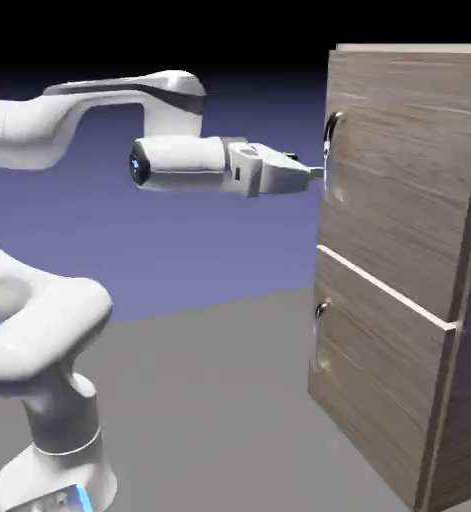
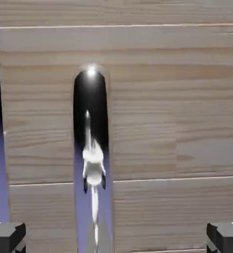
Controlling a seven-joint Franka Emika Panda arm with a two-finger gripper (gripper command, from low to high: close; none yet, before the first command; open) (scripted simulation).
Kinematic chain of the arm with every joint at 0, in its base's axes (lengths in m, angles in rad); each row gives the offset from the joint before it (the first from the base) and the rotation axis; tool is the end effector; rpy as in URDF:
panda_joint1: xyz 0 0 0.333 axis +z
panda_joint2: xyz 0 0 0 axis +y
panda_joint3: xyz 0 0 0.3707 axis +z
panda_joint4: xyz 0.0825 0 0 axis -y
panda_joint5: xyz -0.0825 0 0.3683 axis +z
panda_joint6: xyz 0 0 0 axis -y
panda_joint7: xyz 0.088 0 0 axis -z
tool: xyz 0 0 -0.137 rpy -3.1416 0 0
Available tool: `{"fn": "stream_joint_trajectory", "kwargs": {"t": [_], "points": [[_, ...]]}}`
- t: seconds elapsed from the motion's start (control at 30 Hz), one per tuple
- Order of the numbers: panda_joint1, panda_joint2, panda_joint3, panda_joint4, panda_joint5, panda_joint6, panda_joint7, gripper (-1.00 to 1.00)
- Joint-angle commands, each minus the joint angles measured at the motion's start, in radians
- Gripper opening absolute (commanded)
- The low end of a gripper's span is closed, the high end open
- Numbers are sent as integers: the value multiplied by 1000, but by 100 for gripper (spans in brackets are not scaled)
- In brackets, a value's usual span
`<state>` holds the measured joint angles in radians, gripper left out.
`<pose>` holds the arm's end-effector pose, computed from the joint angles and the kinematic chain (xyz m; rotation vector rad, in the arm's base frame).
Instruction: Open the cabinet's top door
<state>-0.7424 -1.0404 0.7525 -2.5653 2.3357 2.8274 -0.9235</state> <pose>0.3229 0.0584 0.5907 -1.7836 0.8025 -1.7547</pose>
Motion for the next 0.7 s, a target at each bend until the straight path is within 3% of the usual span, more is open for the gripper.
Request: {"fn": "stream_joint_trajectory", "kwargs": {"t": [0.0, 0.27, 0.3, 0.67], "points": [[-14, -9, 14, 5, 44, -4, -31, 0], [-195, 80, 131, 134, 180, -49, -134, 0], [-195, 80, 131, 134, 180, -49, -134, -100], [95, -21, -230, -136, -149, -325, -62, -100]]}}
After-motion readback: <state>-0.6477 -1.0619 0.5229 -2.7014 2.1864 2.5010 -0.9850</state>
